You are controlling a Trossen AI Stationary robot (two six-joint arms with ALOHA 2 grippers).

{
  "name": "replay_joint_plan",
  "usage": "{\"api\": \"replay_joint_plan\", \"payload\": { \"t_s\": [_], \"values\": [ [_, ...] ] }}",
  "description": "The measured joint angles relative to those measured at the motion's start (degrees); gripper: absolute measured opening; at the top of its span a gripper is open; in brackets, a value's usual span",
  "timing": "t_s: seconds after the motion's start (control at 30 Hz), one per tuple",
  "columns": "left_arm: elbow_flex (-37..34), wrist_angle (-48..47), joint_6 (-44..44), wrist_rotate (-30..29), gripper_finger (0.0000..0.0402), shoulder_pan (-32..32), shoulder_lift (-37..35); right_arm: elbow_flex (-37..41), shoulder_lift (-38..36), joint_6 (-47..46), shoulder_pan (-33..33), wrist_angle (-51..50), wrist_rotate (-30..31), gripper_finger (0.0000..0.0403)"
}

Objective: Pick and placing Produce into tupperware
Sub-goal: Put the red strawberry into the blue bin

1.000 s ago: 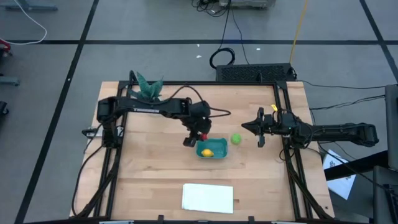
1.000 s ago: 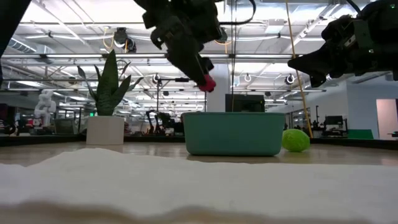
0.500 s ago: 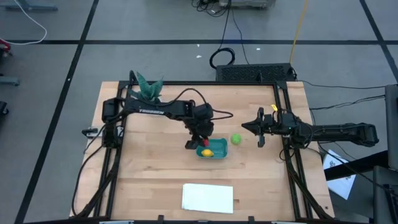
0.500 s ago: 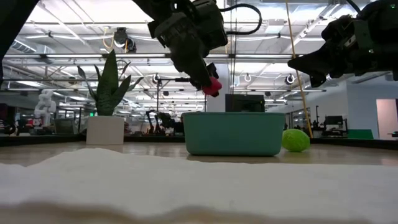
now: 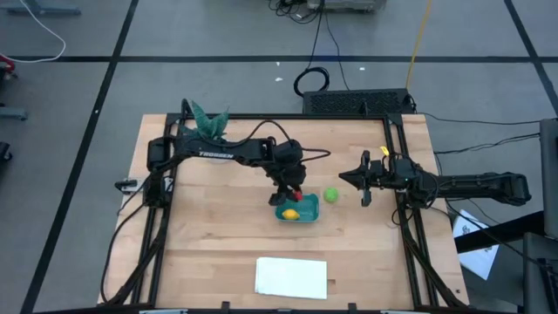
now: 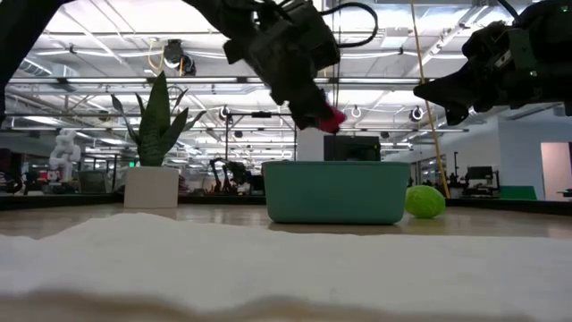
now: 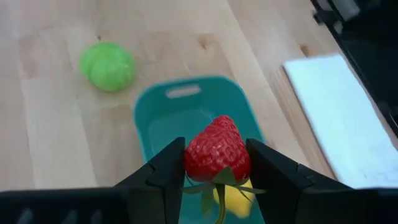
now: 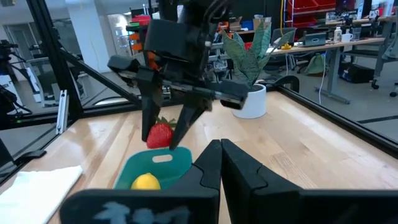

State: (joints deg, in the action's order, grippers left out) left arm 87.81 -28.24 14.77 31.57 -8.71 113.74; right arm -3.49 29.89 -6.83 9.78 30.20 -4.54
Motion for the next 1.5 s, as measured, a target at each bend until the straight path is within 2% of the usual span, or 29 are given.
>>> {"api": "replay_joint_plan", "payload": {
  "t_s": [0.37, 0.6, 0.9, 1.5],
  "values": [
    [-0.02, 1.78, -7.76, -0.3, 0.0156, 0.18, 3.57, 0.02, 0.92, 0.0, -0.02, 0.87, 0.0, 0.0],
    [0.0, 2.09, -8.42, 0.02, 0.0156, 0.96, 5.23, 0.02, 1.04, 0.0, -0.01, 0.92, 0.0, 0.0],
    [-0.01, 3.1, -8.75, -2.31, 0.0156, 2.47, 7.19, 0.02, 1.03, 0.0, -0.01, 0.9, 0.0, 0.0],
    [-0.05, 4.18, -8.68, -3.54, 0.0156, 2.19, 10.94, 0.02, 1.05, 0.0, -0.02, 0.93, 0.0, 0.0]
  ]
}}
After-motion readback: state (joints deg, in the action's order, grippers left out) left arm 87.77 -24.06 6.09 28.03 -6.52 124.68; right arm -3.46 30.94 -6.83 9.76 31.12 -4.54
